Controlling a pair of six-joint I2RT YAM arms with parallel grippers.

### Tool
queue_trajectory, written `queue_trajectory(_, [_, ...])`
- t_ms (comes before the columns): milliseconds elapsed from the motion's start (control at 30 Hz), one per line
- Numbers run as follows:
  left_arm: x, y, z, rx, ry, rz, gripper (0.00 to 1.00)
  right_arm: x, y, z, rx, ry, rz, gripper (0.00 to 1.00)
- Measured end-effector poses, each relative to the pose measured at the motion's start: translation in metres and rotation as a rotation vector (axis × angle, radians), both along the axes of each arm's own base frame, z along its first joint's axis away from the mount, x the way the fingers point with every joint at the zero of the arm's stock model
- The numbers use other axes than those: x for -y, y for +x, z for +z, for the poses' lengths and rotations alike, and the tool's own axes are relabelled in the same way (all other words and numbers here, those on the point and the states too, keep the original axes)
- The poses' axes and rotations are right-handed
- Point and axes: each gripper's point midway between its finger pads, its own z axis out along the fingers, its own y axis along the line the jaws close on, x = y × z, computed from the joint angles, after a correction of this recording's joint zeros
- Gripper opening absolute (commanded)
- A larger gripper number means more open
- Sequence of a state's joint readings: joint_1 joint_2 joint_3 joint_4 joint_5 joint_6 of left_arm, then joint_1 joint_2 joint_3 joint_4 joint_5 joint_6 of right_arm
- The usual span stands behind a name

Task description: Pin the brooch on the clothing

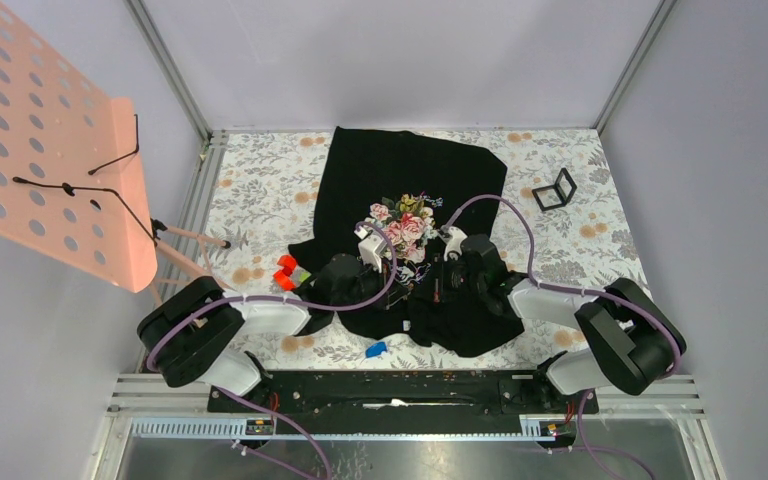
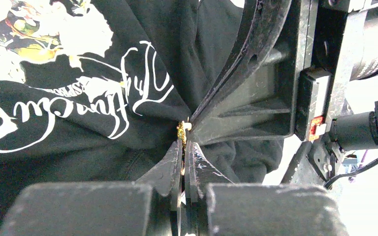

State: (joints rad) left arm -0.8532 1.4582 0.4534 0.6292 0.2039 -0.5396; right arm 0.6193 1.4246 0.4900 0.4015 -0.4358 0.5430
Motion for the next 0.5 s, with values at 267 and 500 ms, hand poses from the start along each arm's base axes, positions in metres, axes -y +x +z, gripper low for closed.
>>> queue_trajectory(267, [-0.0022, 0.0033, 0.0015, -0.018, -0.008, 0.042, 0.0, 0.0039, 0.0073, 0.003, 0.025, 0.002, -0.035, 0.0])
queue_trajectory(500, [-0.0016, 0.0028, 0.0021, -0.037, -0.019, 0.051, 0.0, 0.0049, 0.0052, 0.0053, 0.057, 0.021, -0.025, 0.0])
